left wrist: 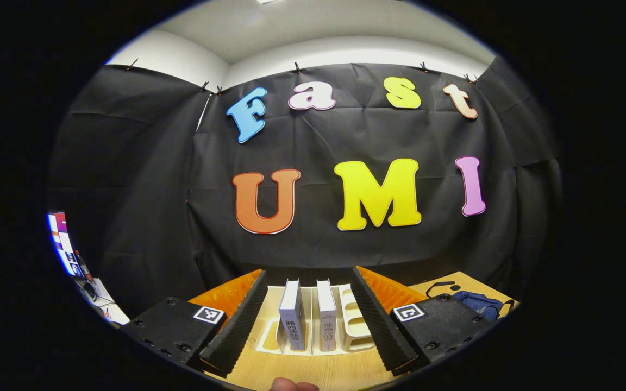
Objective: Open the schoolbag, grab two books from the bookshelf and put them into the schoolbag.
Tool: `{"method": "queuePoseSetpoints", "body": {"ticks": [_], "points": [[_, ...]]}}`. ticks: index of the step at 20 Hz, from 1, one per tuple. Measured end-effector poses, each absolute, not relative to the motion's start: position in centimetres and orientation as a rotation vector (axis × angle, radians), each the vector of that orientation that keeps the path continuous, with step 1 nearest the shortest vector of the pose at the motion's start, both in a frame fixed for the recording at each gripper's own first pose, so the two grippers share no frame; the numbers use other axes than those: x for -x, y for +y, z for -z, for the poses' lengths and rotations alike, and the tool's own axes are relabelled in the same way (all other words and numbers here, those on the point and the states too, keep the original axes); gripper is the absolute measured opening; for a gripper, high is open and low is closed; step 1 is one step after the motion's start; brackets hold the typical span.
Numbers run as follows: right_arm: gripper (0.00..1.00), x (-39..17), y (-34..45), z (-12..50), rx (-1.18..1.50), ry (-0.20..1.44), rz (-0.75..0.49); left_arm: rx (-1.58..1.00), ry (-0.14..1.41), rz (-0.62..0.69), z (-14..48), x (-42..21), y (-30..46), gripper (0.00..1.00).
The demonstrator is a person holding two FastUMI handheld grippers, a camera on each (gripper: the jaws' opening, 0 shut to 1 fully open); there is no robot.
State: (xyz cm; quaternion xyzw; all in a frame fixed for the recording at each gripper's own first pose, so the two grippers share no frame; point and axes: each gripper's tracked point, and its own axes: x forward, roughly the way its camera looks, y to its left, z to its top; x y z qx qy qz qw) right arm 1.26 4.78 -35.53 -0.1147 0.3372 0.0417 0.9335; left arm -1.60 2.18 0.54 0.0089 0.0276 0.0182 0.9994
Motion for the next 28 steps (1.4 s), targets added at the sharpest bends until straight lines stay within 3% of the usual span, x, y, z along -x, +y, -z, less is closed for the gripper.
{"method": "queuePoseSetpoints", "body": {"ticks": [1,3,5,11,16,23,28], "points": [[0.48,-1.3,4.7,35.4,0.226,0.695,-0.088,-0.014,0.054,-0.037,-0.6,1.6,2.2,0.96],[0.14,-1.5,4.3,34.6,0.207,0.703,-0.091,-0.005,0.053,-0.035,-0.6,1.5,2.0,0.96],[0.01,-1.4,4.2,34.3,0.167,0.725,-0.117,0.006,0.058,-0.035,-0.3,1.5,1.9,0.96],[0.0,-1.5,3.3,29.7,0.13,0.698,-0.19,0.001,0.072,-0.046,0.3,0.2,3.0,0.97],[0.0,-1.9,-0.1,23.3,0.079,0.635,-0.163,0.009,0.1,-0.049,0.8,-1.7,3.5,0.97],[0.0,-3.9,-10.4,14.1,0.069,0.554,-0.091,0.089,0.228,-0.022,2.5,-6.0,3.0,0.97],[0.0,-6.1,-17.5,12.1,-0.039,0.563,-0.042,0.079,0.322,0.004,2.9,-9.7,3.7,0.97]]}}
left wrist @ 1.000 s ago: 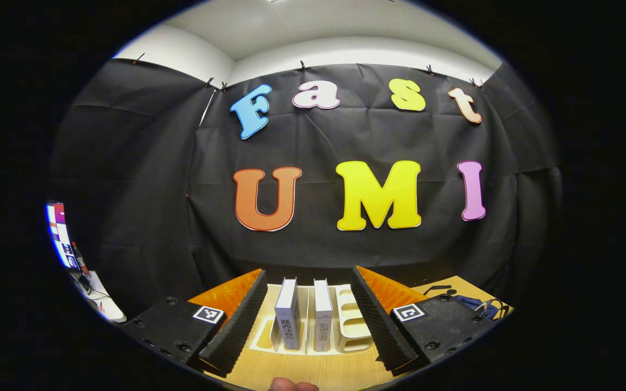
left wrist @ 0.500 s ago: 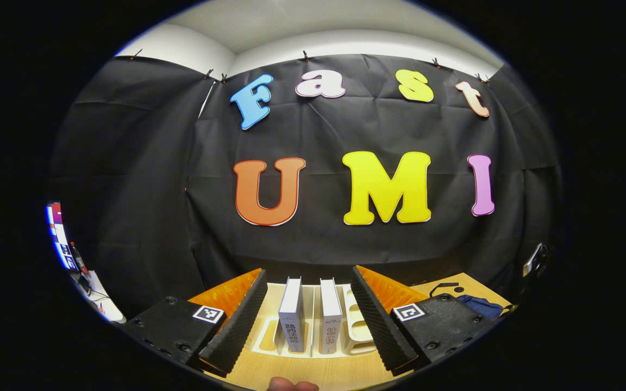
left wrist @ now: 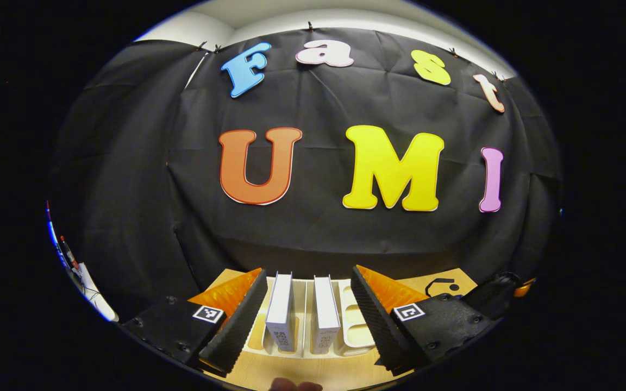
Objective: Open the schoolbag, grab two books from the bookshelf and put them into the schoolbag.
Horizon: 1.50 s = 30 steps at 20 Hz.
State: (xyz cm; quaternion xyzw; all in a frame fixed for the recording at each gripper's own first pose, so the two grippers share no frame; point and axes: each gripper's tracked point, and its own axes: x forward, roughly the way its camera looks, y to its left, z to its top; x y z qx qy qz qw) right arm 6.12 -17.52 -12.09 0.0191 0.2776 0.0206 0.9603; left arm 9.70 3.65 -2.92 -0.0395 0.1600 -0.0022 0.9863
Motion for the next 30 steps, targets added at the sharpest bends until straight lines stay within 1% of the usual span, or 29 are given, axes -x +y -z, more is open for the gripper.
{"method": "queuePoseSetpoints", "body": {"ticks": [4,7,8,10,14,15,18,22,24,25,26,27,28,29,30], "points": [[0.0,-6.9,-20.7,12.0,-0.077,0.574,-0.03,0.078,0.489,0.038,6.0,-11.6,3.7,0.97],[0.0,-7.4,-22.6,12.1,-0.083,0.585,-0.03,0.12,0.695,0.092,9.3,-12.6,2.8,0.97],[0.0,-7.4,-23.1,12.3,-0.087,0.588,-0.029,0.124,0.734,0.101,10.0,-13.0,2.6,0.97],[0.0,-7.5,-24.6,12.4,-0.103,0.593,-0.016,0.121,0.882,0.13,12.4,-14.1,1.6,0.97],[0.0,-7.4,-25.4,12.6,-0.125,0.598,-0.012,0.05,1.028,0.173,15.0,-15.7,-0.2,0.97],[0.0,-7.3,-25.6,12.6,-0.126,0.595,-0.01,0.044,1.097,0.171,16.3,-15.6,-0.7,0.97],[0.0,-7.1,-26.3,12.4,-0.128,0.581,0.004,0.045,1.222,0.146,19.0,-15.5,-0.6,0.97],[0.0,-6.9,-26.6,12.7,-0.156,0.586,0.006,0.103,1.393,0.105,22.5,-13.8,-1.3,0.97],[0.0,-7.1,-26.8,13.0,-0.159,0.588,0.007,0.106,1.442,0.093,23.3,-13.3,-1.4,0.96],[0.0,-7.2,-26.9,13.0,-0.157,0.586,0.005,0.093,1.461,0.085,23.3,-13.2,-1.3,0.95],[0.0,-7.3,-26.9,12.9,-0.155,0.586,0.002,0.082,1.48,0.08,23.5,-13.1,-1.2,0.81],[0.0,-7.4,-26.8,12.9,-0.152,0.582,-0.001,0.077,1.489,0.072,23.7,-13.0,-1.2,0.81],[0.0,-7.5,-26.8,12.9,-0.146,0.58,-0.005,0.057,1.495,0.046,23.9,-13.1,-0.9,0.75],[0.0,-7.5,-26.6,12.7,-0.144,0.573,-0.011,0.041,1.492,0.035,24.0,-13.3,-0.7,0.65],[0.0,-7.6,-26.6,12.6,-0.143,0.571,-0.015,0.031,1.498,0.028,24.1,-13.4,-0.6,0.66]]}}
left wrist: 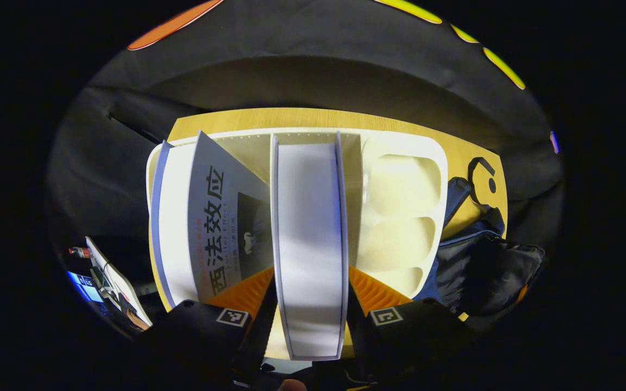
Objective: Open the schoolbag, grab two books from the bookshelf and put them into the schoolbag.
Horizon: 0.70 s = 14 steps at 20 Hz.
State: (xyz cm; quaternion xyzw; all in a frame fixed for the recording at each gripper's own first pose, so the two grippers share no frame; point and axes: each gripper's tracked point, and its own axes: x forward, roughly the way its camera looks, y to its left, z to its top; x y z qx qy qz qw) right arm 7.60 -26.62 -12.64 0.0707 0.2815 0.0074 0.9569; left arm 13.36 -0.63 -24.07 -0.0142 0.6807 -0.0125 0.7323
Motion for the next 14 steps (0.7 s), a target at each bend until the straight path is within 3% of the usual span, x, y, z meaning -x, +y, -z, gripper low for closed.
{"method": "queuePoseSetpoints", "body": {"ticks": [1,2,3,4,5,6,7,11,14], "points": [[0.0,-7.6,-26.6,12.7,-0.145,0.57,-0.018,0.031,1.509,0.02,24.1,-13.1,-0.7,0.51],[0.0,-7.6,-26.7,12.7,-0.149,0.57,-0.02,0.028,1.522,0.021,24.3,-12.9,-1.0,0.45],[0.0,-7.7,-26.6,12.8,-0.151,0.57,-0.023,0.023,1.535,0.019,24.0,-12.6,-1.0,0.53],[0.0,-7.9,-26.7,12.9,-0.144,0.566,-0.021,0.005,1.551,-0.004,23.0,-12.1,-0.8,0.47],[0.0,-7.9,-27.0,13.1,-0.131,0.566,-0.015,0.0,1.557,-0.016,21.9,-11.3,-0.6,0.51],[0.02,-7.9,-26.8,12.9,-0.13,0.562,-0.016,0.011,1.554,-0.004,21.1,-10.7,-0.8,0.41],[0.0,-8.0,-26.6,12.9,-0.13,0.564,-0.016,0.019,1.548,0.01,19.9,-10.1,-0.8,0.45],[0.0,-8.0,-26.8,13.0,-0.097,0.562,-0.013,0.041,1.514,0.072,14.8,-6.6,0.7,0.41],[0.0,-8.0,-26.6,12.9,-0.089,0.564,-0.012,0.104,1.486,0.088,11.0,-3.4,2.3,0.45]]}}
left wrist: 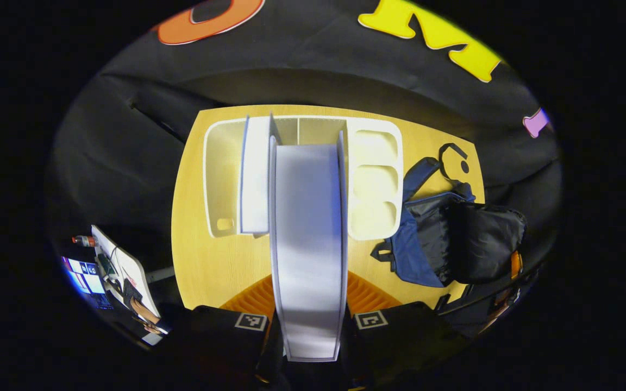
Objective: Open the schoolbag, grab two books from the bookshelf and put them into the schoolbag.
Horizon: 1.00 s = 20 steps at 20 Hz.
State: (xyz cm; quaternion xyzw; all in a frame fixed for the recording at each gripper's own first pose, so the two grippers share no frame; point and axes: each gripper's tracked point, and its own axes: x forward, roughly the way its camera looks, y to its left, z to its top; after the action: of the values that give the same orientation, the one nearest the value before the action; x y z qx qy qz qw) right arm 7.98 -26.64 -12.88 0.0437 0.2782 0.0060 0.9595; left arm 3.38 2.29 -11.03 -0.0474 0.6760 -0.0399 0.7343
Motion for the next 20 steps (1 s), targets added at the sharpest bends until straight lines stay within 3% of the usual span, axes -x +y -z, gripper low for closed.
{"method": "queuePoseSetpoints", "body": {"ticks": [2,4,8,14,15,18,20], "points": [[0.0,-8.1,-26.6,12.6,-0.08,0.563,-0.012,0.195,1.449,0.118,8.1,-0.7,2.7,0.48],[0.0,-8.1,-26.6,12.4,-0.076,0.566,-0.016,0.294,1.395,0.183,6.8,0.8,1.2,0.44],[0.02,-8.2,-26.7,12.8,-0.068,0.579,-0.019,0.652,1.258,0.368,6.7,1.6,-7.5,0.48],[0.0,-8.2,-26.8,12.8,-0.05,0.588,-0.019,0.745,1.184,0.545,11.7,4.0,-18.2,0.45],[0.02,-8.2,-26.8,12.8,-0.053,0.591,-0.019,0.753,1.173,0.554,12.7,4.1,-19.9,0.49],[0.0,-8.2,-26.8,12.8,-0.039,0.599,-0.023,0.75,1.16,0.569,18.1,4.2,-25.9,0.4],[0.02,-8.3,-26.6,12.6,-0.044,0.601,-0.022,0.766,1.147,0.569,20.5,3.7,-28.4,0.45]]}}
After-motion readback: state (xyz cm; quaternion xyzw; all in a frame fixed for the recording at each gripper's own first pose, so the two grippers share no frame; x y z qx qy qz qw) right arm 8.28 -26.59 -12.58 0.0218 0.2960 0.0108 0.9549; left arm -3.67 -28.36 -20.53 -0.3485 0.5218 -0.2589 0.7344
